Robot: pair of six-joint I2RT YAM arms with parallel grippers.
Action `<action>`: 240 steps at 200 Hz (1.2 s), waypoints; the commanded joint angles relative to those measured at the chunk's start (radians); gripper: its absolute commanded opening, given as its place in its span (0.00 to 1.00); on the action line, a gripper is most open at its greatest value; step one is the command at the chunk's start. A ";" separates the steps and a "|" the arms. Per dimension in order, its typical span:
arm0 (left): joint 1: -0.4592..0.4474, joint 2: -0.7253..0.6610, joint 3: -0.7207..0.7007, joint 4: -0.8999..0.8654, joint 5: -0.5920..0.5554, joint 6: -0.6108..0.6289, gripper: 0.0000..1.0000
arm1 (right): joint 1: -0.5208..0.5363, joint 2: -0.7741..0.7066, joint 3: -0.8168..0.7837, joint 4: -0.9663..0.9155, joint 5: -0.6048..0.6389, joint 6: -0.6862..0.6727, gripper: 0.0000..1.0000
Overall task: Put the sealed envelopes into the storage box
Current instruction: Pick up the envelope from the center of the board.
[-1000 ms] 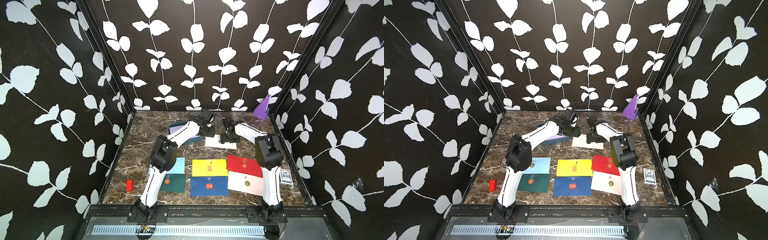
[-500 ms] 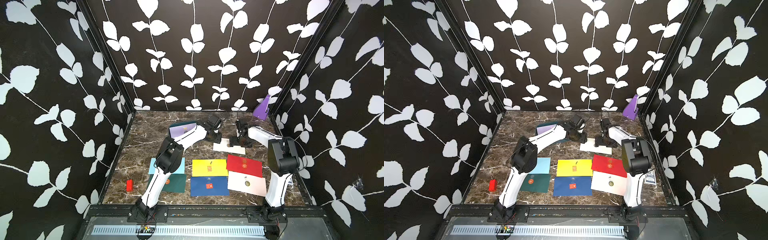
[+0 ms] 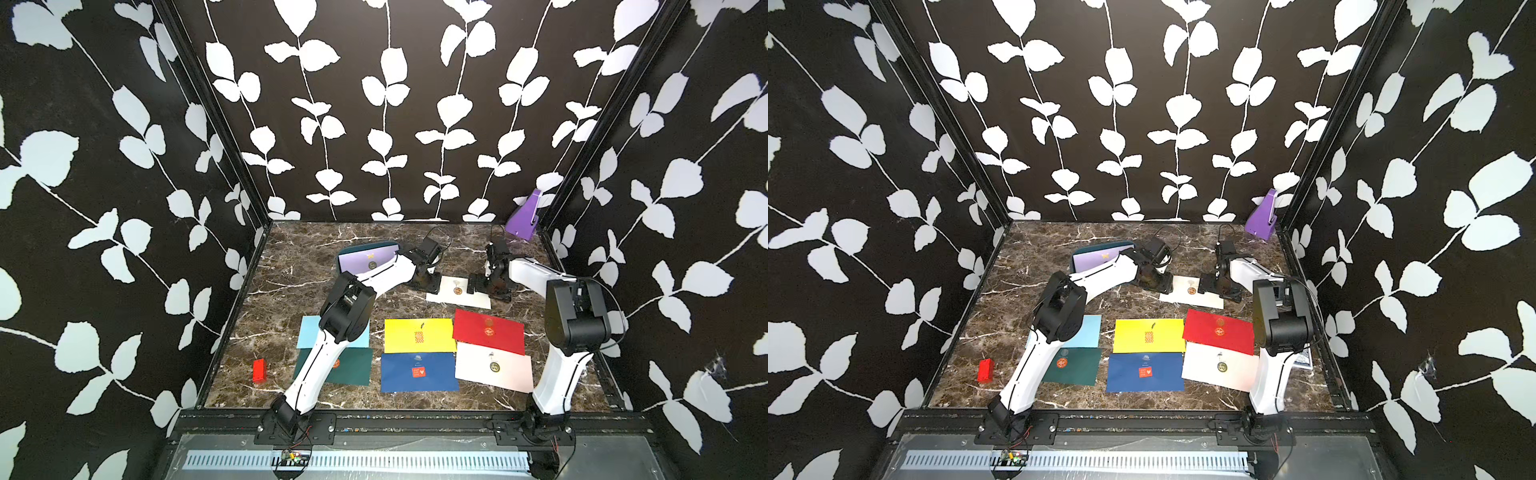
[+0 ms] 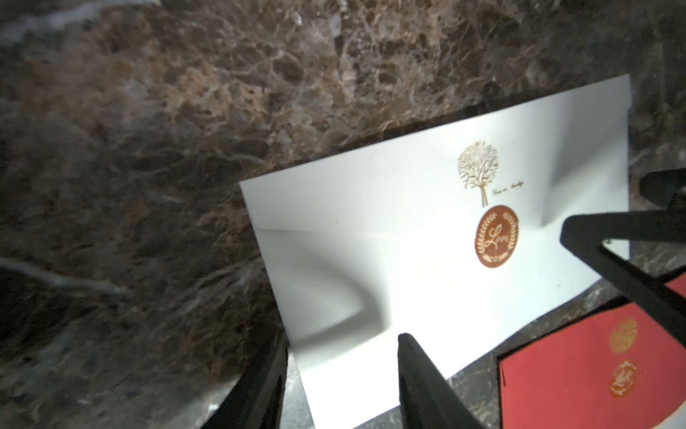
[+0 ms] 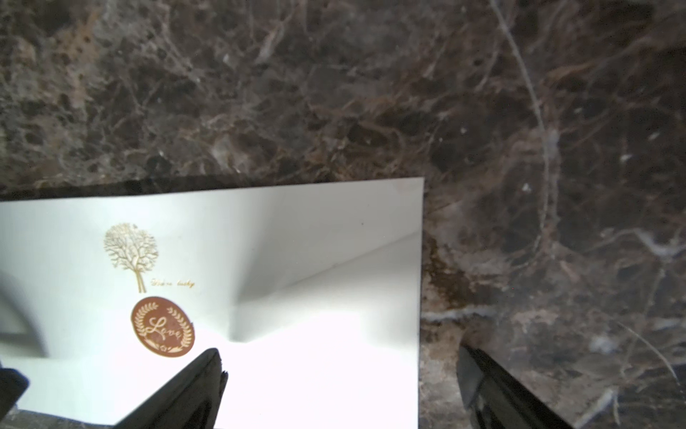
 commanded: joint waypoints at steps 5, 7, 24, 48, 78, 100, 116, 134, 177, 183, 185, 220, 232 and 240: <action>-0.002 0.014 -0.021 0.007 0.044 0.010 0.51 | 0.006 0.039 -0.043 0.045 -0.091 0.038 0.99; -0.001 0.014 -0.024 0.007 0.045 0.010 0.50 | 0.008 0.040 -0.042 0.039 -0.089 0.038 0.99; -0.002 0.017 -0.030 0.009 0.053 0.009 0.50 | 0.011 0.047 -0.030 0.033 -0.097 0.042 0.99; -0.005 0.022 -0.025 0.010 0.068 0.009 0.50 | 0.022 0.053 -0.024 0.037 -0.116 0.055 0.99; -0.005 0.025 -0.023 0.012 0.077 0.006 0.50 | 0.051 0.068 -0.013 0.042 -0.124 0.071 0.99; -0.008 0.023 -0.022 0.010 0.084 0.006 0.50 | 0.066 0.083 -0.004 0.045 -0.125 0.086 0.99; -0.008 0.025 -0.022 0.011 0.092 0.008 0.50 | 0.073 0.087 -0.002 0.056 -0.131 0.093 0.99; -0.007 0.026 -0.022 0.014 0.107 0.012 0.50 | 0.084 0.094 0.008 0.056 -0.135 0.094 0.99; -0.008 0.041 -0.008 0.008 0.133 0.022 0.50 | 0.092 0.096 0.010 0.086 -0.175 0.099 0.99; -0.007 0.045 -0.003 0.001 0.137 0.026 0.50 | 0.092 0.096 0.010 0.093 -0.186 0.100 0.99; -0.007 0.047 -0.001 0.000 0.139 0.026 0.50 | 0.092 0.096 0.011 0.096 -0.190 0.100 0.99; -0.009 0.059 0.008 -0.006 0.148 0.028 0.52 | 0.092 0.103 -0.002 0.144 -0.252 0.119 0.99; -0.010 0.057 0.010 -0.004 0.159 0.025 0.52 | 0.093 0.111 0.002 0.142 -0.260 0.114 0.99; -0.008 0.057 0.009 0.002 0.165 0.021 0.53 | 0.092 0.116 0.004 0.139 -0.262 0.110 0.99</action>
